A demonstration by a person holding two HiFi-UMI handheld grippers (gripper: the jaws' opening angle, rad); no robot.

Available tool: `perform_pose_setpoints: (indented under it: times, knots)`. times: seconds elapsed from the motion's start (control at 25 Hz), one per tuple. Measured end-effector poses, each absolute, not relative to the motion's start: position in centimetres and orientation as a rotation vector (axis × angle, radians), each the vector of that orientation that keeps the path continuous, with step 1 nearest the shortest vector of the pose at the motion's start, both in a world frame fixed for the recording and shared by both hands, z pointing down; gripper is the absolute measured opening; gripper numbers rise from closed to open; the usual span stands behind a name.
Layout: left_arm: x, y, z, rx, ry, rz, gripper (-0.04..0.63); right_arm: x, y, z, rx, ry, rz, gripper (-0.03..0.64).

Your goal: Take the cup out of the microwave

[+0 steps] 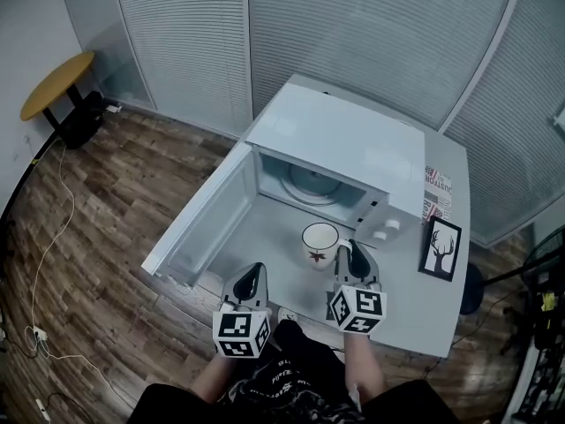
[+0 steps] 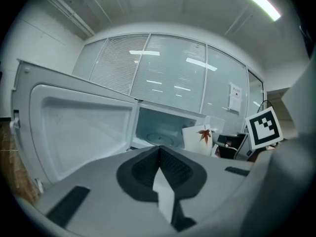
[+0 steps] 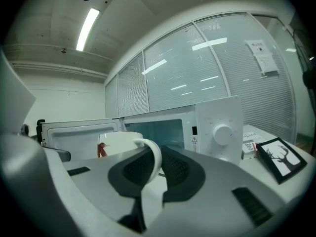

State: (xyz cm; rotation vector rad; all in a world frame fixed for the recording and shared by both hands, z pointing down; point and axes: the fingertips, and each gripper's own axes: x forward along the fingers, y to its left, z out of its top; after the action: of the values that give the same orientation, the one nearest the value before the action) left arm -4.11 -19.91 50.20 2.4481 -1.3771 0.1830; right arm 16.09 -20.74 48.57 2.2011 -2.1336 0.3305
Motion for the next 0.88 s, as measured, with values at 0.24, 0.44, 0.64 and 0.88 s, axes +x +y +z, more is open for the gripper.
perform_pose_setpoints:
  times: [0.24,0.44,0.64,0.88]
  knots:
    - [-3.9,-19.2,50.2,2.443,-1.384,0.179,0.007,16.8,-18.4,48.4,2.229,-2.118,0.337,0.043]
    - [-4.0,-18.9,50.1,2.432,-1.391,0.168,0.006,17.3,-16.6,48.0,2.27,-2.107,0.334,0.043]
    - [-3.9,-18.7,49.6,2.442,-1.379,0.145,0.006,17.8,-14.9,47.4,2.311,-2.084,0.315,0.043]
    - [-3.4,-18.0,48.6,2.516,-1.345,0.15,0.006,17.9,-12.8,47.3,2.343,-2.065,0.292,0.043]
